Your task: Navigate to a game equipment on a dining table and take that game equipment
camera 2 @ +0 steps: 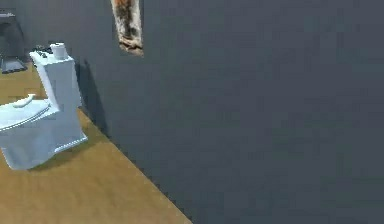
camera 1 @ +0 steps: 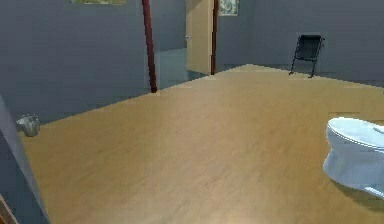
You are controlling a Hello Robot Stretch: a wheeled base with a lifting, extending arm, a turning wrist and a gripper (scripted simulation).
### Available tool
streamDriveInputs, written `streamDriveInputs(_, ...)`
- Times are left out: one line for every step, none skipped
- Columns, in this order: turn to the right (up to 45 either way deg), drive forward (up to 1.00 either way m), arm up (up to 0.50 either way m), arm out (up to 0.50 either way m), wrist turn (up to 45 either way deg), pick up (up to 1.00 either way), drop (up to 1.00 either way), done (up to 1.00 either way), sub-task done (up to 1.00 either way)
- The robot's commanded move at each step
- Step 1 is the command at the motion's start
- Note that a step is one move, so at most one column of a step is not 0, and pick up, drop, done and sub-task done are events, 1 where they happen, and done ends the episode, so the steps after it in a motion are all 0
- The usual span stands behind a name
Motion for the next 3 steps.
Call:
streamDriveInputs(-3.0,0.00,0.00,0.00,0.0,0.00,0.00,0.00,0.00)
streamDriveInputs(0.0,1.00,0.00,0.00,0.0,0.00,0.00,0.00,0.00)
streamDriveInputs(0.0,1.00,0.00,0.00,0.0,0.00,0.00,0.00,0.00)
